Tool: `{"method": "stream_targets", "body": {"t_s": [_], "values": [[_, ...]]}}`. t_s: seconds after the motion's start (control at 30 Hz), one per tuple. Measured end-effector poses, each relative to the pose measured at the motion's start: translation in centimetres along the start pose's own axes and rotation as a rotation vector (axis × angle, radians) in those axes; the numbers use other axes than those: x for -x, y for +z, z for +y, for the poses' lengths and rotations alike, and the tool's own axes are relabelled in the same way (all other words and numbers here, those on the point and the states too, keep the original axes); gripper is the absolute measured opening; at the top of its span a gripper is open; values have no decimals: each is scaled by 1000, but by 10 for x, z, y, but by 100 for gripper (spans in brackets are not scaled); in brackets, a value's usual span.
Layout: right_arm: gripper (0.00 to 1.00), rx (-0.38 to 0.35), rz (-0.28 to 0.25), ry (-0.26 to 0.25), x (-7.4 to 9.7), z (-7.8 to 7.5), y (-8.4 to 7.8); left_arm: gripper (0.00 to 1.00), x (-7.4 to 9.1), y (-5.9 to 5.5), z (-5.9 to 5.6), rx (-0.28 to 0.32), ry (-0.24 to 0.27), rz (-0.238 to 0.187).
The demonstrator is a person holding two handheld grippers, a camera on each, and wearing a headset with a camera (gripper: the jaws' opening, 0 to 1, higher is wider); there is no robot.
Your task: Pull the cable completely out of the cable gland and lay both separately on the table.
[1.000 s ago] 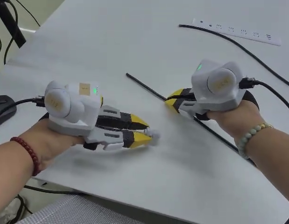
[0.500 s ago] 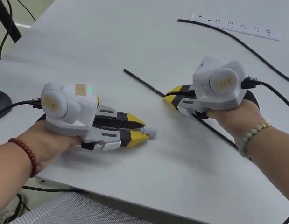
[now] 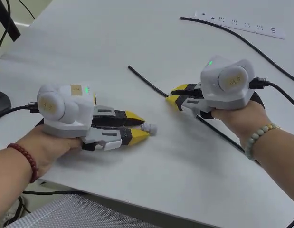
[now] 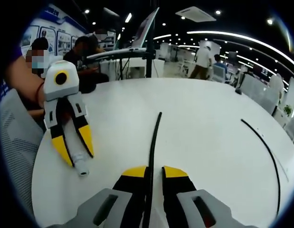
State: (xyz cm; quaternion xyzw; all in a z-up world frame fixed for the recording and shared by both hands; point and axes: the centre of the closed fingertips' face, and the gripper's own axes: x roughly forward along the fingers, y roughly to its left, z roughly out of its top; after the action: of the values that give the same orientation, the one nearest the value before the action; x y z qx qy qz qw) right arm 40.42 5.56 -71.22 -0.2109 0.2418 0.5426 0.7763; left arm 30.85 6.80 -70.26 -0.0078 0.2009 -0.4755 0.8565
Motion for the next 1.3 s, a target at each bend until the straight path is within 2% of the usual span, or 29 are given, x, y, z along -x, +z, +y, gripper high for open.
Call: {"method": "stream_targets", "body": {"t_s": [0.17,0.27,0.6,0.77,1.07,1.3], "values": [[9,-31,-4,6,0,-2,0,31,-1,1,2,32,5,-14],[14,-48,-10,9,0,-2,0,35,-1,2,5,38,14,-19],[24,-57,-12,19,0,3,-1,39,2,1,5,42,29,-21],[30,-53,-10,8,3,5,-3,42,6,8,8,40,51,-36],[43,-47,-31,-40,21,5,-4,49,11,17,6,35,81,-42],[56,-76,-59,-88,48,4,0,60,13,31,0,28,103,-59]]}}
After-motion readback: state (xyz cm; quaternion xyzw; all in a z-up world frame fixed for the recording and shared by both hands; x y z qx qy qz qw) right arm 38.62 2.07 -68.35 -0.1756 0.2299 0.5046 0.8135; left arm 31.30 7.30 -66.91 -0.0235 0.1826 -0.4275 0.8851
